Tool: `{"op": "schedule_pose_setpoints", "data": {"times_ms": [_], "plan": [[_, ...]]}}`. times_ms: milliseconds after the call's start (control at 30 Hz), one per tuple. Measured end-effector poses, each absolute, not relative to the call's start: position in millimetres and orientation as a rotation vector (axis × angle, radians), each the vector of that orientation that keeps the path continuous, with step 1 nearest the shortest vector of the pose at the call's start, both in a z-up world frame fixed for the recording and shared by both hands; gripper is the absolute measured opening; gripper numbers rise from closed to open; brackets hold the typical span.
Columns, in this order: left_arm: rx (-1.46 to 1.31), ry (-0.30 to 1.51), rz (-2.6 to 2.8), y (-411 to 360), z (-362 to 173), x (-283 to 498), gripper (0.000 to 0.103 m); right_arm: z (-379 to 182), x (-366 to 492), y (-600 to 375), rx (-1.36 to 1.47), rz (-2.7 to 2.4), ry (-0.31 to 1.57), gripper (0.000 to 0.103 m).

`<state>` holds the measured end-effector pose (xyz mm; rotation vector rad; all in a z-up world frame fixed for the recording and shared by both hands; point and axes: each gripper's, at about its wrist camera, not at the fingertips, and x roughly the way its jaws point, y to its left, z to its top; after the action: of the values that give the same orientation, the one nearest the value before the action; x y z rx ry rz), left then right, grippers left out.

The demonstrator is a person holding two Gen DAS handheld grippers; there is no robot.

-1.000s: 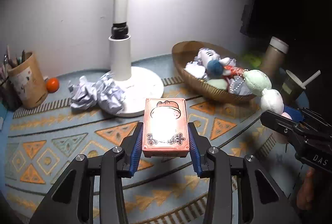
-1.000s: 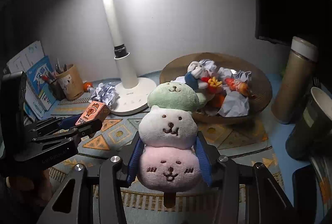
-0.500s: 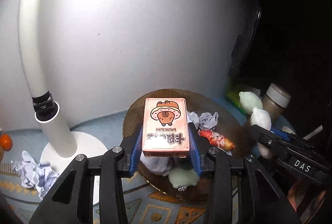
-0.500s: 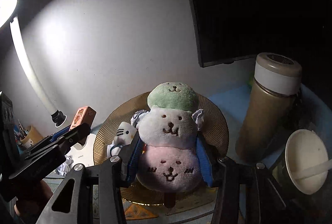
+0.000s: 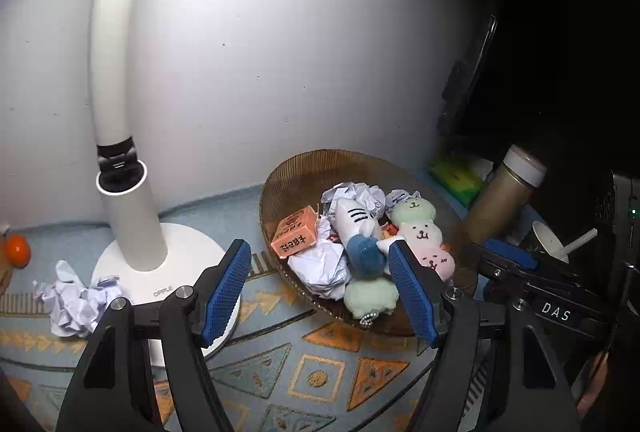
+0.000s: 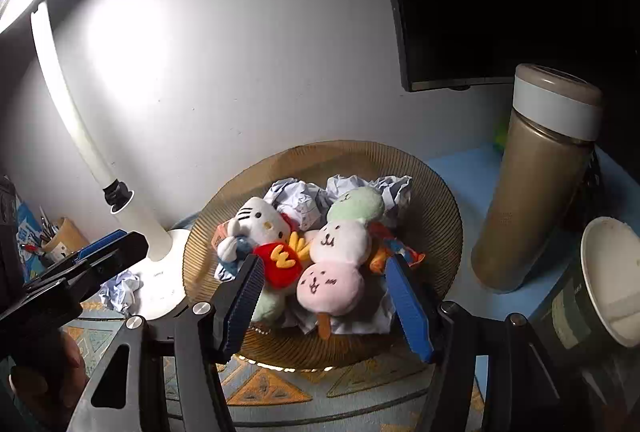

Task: Organize objects
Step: 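Open both tools to drop the box and plush into the amber bowl, then move both open tools toward the crumpled paper balls by the lamp base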

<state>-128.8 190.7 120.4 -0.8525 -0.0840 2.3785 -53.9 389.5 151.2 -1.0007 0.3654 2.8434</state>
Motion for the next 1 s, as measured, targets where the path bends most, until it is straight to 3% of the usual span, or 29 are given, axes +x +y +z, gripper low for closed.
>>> {"op": "schedule_pose_setpoints", "data": {"times_ms": [133,300,433,633,1000], "plan": [[-0.837,-0.061,2.455,147,135,-97,0.076,157,-30,346,-1.042,2.917,0.336,0.062],[-0.837,-0.124,2.586,74,142,-60,0.099,165,-14,291,-1.091,3.031,0.3,0.065],[-0.858,-0.152,2.706,25,121,-40,0.101,131,-15,236,-1.198,3.05,0.221,0.065],[-1.051,-0.197,2.777,-12,43,-48,0.1,57,-31,185,-1.326,3.003,0.067,0.065],[-1.125,-0.363,2.733,-34,20,-57,0.1,48,-34,182,-1.303,2.969,-0.009,0.072]]}}
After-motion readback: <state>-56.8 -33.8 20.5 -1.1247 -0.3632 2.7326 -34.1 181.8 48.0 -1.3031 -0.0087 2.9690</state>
